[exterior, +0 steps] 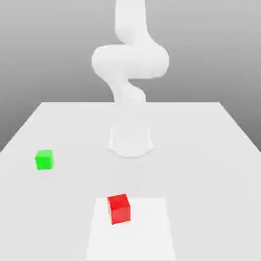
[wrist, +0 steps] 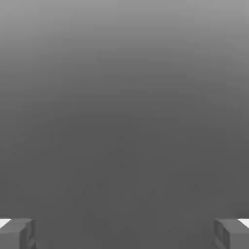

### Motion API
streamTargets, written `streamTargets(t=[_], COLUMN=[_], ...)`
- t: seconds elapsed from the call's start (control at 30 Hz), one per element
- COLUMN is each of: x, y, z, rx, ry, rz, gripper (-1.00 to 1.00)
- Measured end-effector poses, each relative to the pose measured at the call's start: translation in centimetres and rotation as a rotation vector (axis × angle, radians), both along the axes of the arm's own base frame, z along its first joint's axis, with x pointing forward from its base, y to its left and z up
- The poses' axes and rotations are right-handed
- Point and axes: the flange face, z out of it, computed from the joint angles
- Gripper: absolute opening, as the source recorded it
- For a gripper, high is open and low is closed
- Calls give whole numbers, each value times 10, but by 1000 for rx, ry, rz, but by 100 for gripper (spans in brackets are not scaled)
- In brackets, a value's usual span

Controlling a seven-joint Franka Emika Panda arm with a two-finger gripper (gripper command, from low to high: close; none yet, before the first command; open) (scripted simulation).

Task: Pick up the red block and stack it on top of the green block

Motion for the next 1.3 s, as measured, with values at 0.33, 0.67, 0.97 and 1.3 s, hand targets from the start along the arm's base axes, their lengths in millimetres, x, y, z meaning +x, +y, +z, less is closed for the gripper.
streamTargets(t=[0.33,0.67,0.97,1.3], x=[63,34,-2,-4], y=[-14,-30,-31,-31], z=[-196,-382,-495,-519], rx=[223,387,445,445], ry=[276,520,626,626], rz=[-418,-881,-1116,-1115], gripper=[0,0,0,-100])
